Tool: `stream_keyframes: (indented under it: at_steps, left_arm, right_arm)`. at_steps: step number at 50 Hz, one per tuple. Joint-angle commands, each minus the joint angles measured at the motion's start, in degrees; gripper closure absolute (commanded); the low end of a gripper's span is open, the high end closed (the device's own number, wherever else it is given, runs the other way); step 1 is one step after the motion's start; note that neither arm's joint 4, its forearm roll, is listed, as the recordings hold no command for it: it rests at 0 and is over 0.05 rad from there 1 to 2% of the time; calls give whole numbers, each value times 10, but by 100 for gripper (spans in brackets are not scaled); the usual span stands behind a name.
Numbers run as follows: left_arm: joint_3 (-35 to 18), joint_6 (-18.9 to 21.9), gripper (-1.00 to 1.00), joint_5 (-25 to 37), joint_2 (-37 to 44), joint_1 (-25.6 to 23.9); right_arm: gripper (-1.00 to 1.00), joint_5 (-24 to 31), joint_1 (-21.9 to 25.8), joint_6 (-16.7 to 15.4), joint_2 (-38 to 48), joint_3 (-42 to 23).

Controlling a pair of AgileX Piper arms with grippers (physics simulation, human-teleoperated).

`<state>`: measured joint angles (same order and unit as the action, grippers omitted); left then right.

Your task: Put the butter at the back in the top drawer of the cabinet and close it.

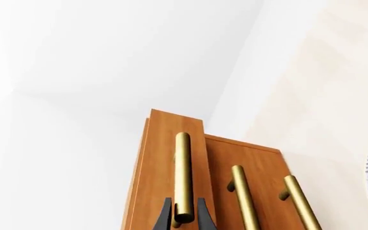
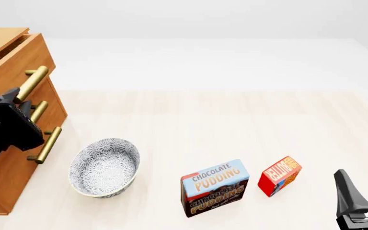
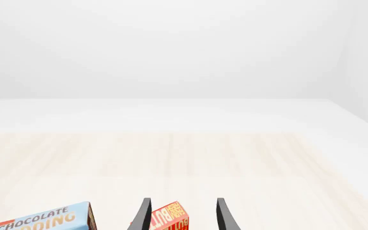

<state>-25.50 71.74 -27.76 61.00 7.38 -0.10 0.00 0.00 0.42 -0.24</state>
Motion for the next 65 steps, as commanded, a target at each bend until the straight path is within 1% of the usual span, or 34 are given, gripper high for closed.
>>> stream_keyframes:
  at_steps: [1,9,17,21,28,54,65]
  left_arm:
    - [4,6,100,3,-1,-4]
    - [16,8,100,-7,1,-10]
    - [14,4,100,-1,-1,-21]
    - [22,6,100,-10,1,-27]
    - [23,5,100,-3,-7,-33]
    - [69,11,100,-26,-15,-65]
    - [86,12,100,-20,-33,-79]
  right_arm:
    - [-100,0,0,0,0,0]
    - [-100,0,0,0,0,0]
    - [-100,0,0,0,0,0]
    - [-100,0,0,0,0,0]
    - [-100,0,0,0,0,0]
    - [-100,0,0,0,0,0]
    - [-100,0,0,0,0,0]
